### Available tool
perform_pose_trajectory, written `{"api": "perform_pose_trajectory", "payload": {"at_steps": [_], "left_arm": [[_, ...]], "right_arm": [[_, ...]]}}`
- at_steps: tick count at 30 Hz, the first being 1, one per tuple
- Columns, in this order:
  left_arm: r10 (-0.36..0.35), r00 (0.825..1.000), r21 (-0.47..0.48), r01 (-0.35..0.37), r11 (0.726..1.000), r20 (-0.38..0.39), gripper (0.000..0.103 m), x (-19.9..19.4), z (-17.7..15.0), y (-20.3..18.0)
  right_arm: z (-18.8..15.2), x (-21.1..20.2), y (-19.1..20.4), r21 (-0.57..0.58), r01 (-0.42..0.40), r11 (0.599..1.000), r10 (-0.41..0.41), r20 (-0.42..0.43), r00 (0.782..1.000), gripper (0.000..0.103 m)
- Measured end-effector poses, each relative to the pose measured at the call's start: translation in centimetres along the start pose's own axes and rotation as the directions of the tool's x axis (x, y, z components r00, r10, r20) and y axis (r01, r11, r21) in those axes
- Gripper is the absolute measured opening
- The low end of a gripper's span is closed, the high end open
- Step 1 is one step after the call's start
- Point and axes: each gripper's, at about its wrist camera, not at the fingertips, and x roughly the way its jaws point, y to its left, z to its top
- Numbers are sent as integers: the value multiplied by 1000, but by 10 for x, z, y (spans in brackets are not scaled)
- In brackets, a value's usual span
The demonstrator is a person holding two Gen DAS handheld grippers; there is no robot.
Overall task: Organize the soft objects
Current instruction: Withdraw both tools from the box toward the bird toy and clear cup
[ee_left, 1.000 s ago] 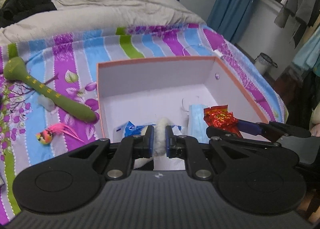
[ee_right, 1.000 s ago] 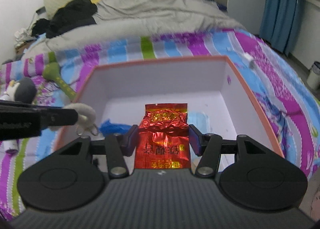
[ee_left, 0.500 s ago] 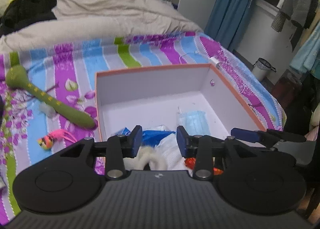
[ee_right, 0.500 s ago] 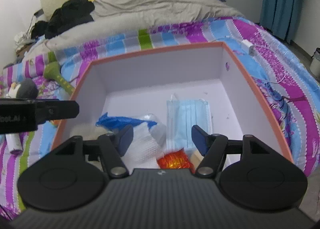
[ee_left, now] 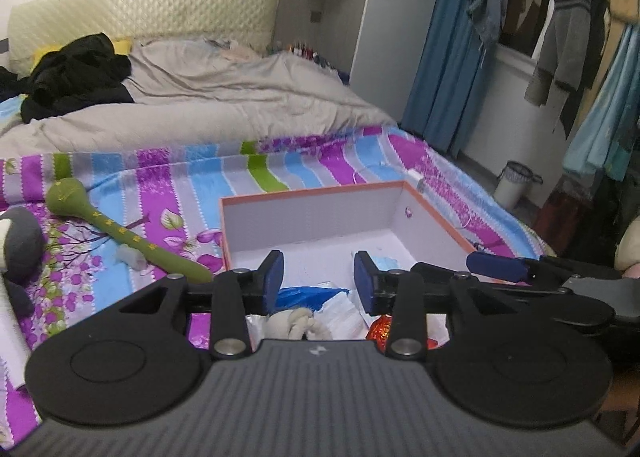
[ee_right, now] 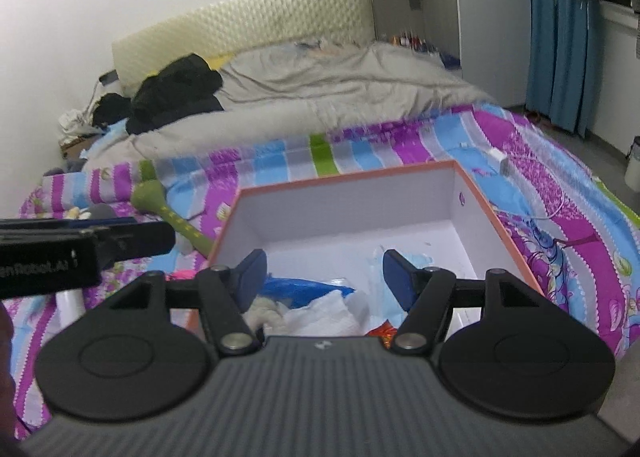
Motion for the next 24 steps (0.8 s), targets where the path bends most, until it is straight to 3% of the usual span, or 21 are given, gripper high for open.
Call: {"api": "perform_pose_trajectory", "payload": {"at_steps": [12,24], "left_arm": [[30,993,-21,-28,999,115,51,-101,-45,39],[115,987,-79,-107,991,114,51,-147,-124,88]], "right_arm": [[-35,-53,50,-48,-55,997,59,97,994,67],[-95,-65,104,-69,-147,987,153,91,984,67]]}}
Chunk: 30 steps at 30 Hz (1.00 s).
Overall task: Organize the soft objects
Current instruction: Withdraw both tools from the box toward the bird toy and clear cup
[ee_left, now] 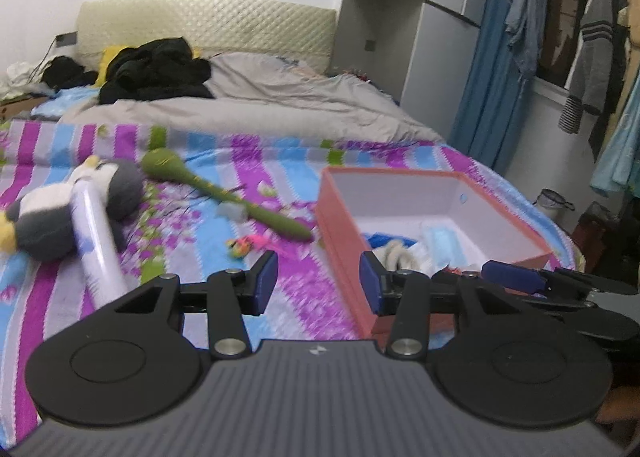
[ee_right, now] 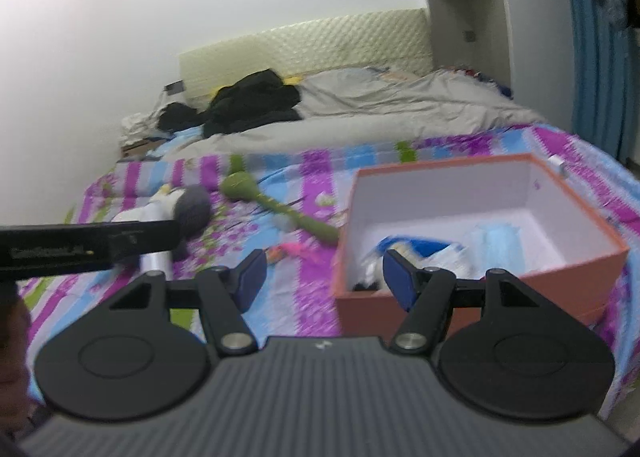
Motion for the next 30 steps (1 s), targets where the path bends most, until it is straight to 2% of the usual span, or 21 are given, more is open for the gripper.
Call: {"api": "perform_pose_trajectory", "payload": {"at_steps": [7,14,17,23,30], "left_arm": [[47,999,-34,-48,998,-15,51,-10,-40,31],[91,995,-49,-93,994,-39,51,-11,-69,54],[118,991,-61,-122,991,-66,51,-6,-80,66],[152,984,-96,-160,982,-88,51,4,-88,90],[169,980,-108,-180,978,-105,51,33,-80,112]], "right_arm": [[-33,8,27,-16,-52,998,52,-25,998,67],[-53,14,48,-60,-65,996,64,-11,998,67],[-62,21,54,-68,-69,995,67,-30,997,67],[-72,37,64,-86,-96,992,92,-53,994,67],[-82,72,77,-125,-116,985,110,-57,992,66]]}}
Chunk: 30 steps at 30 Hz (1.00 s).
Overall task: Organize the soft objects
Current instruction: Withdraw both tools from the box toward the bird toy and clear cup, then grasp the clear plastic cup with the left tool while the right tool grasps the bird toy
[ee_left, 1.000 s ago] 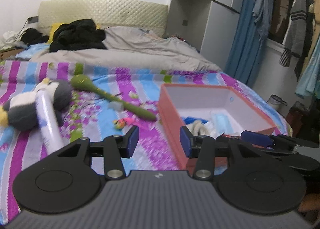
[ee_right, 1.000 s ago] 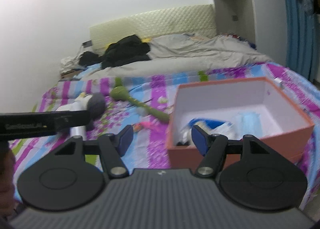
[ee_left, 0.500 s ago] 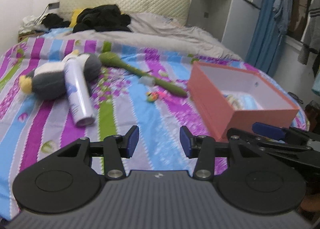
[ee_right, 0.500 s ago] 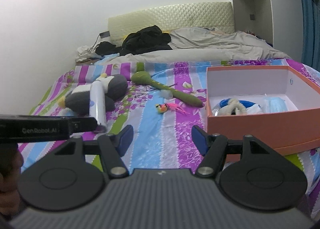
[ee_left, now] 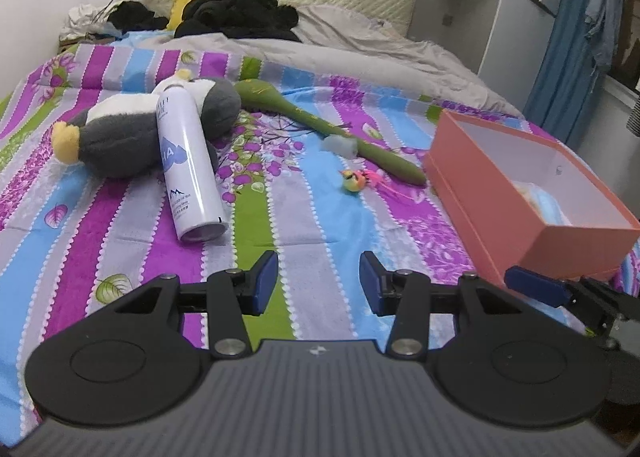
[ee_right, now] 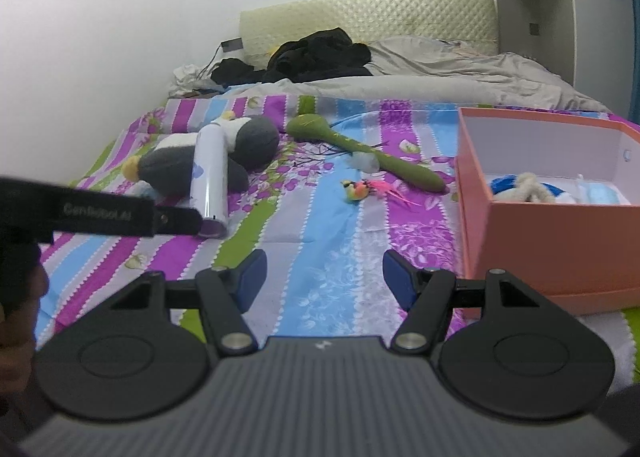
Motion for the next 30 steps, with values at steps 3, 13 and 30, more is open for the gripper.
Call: {"api": "perform_pose_trajectory", "payload": {"at_steps": [3,13,30], "left_arm": [[6,1000,-11,-7,1000,-17,51,21,7,6],[-3,998,-35,1,999,-61,51,92,36,12],[-63,987,-3,63,998,-146,54,252,119,21]], "right_arm": [[-4,20,4,-22,3,1000,-3,16,1000,66],[-9,88,-6,-13,40,999,-40,-2,999,65],[25,197,-16,-79,63,995,-59,55,997,60]]}}
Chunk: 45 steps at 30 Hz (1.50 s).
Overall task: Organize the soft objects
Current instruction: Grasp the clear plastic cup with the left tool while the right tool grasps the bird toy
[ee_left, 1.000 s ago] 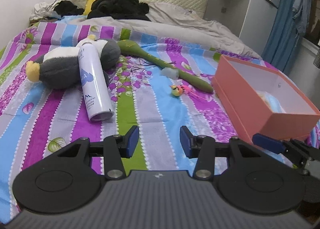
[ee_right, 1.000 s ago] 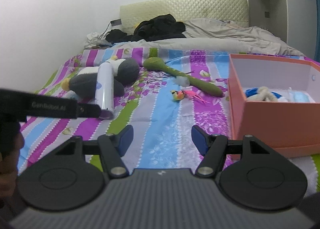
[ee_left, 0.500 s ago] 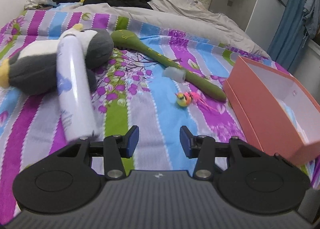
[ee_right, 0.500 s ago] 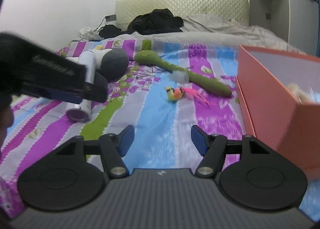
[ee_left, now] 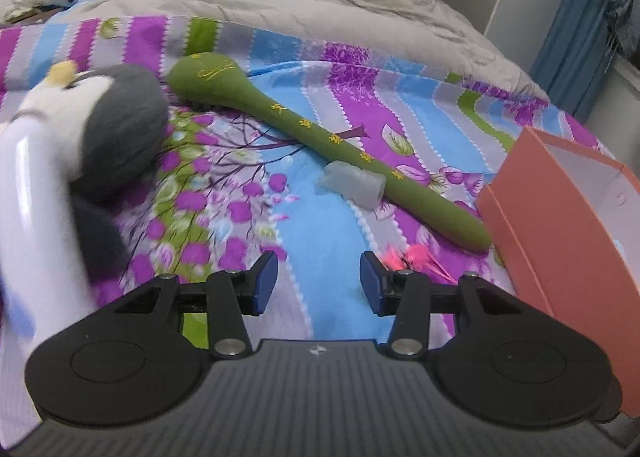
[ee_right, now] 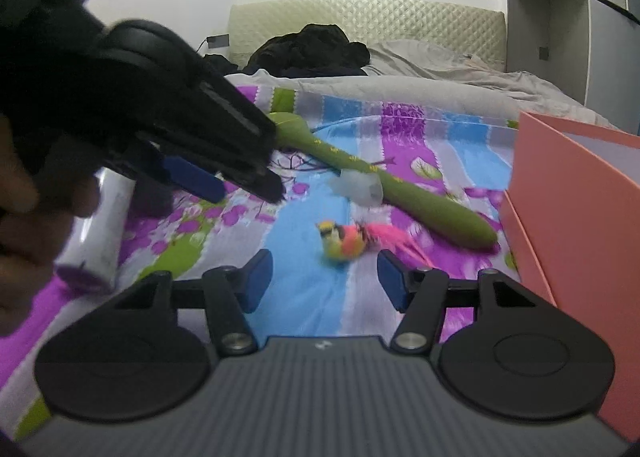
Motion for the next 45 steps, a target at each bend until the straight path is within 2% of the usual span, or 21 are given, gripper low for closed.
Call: {"api": "perform_pose_trajectory", "payload": {"at_steps": [3,6,10,12,14,15,21,28,32,34,36,38,40,45], "left_arm": [[-5,1000,36,5,999,-21,64,25,15,-1],[-20,999,73,21,997,-26,65,43,27,-4],[-45,998,70,47,996,-38,66,69,42,-5],[-46,998,83,49,995,-42,68,81,48,-8],[-64,997,103,69,992,-46,70,90,52,-12],[-69,997,118,74,990,-47,70,94,54,-14],[-64,997,244,74,967,-48,71,111,56,-31],[-66,997,251,76,965,-45,71,126,61,-32],[-50,997,264,62,962,-54,59,134,64,-35],[-65,996,261,81,962,-67,54,136,64,-36],[-62,996,262,77,962,-65,43,134,65,-37],[-70,995,255,87,963,-74,37,131,64,-38],[-65,995,247,83,966,-80,24,127,62,-38],[-62,995,209,77,975,-79,20,112,58,-34]], "right_arm": [[6,19,-1,-17,-1,1000,0,-15,1000,60],[8,31,-4,-19,3,1000,-3,-28,1000,59],[10,43,-7,-19,3,1000,-4,-36,999,58],[11,48,-9,-13,1,1000,-1,-49,999,55],[11,53,-11,-3,-2,1000,2,-68,998,41],[11,54,-12,3,-4,1000,4,-76,997,38],[10,52,-13,17,-3,1000,4,-71,997,31],[11,50,-14,26,-5,1000,7,-67,998,30],[12,47,-16,29,-8,1000,10,-64,998,29],[12,45,-17,31,-11,999,13,-61,998,29],[13,43,-17,28,-14,1000,16,-60,998,29],[13,41,-18,27,-18,999,19,-61,998,29],[13,38,-18,25,-20,999,22,-58,998,29],[15,32,-20,22,-26,999,27,-54,998,29]]}}
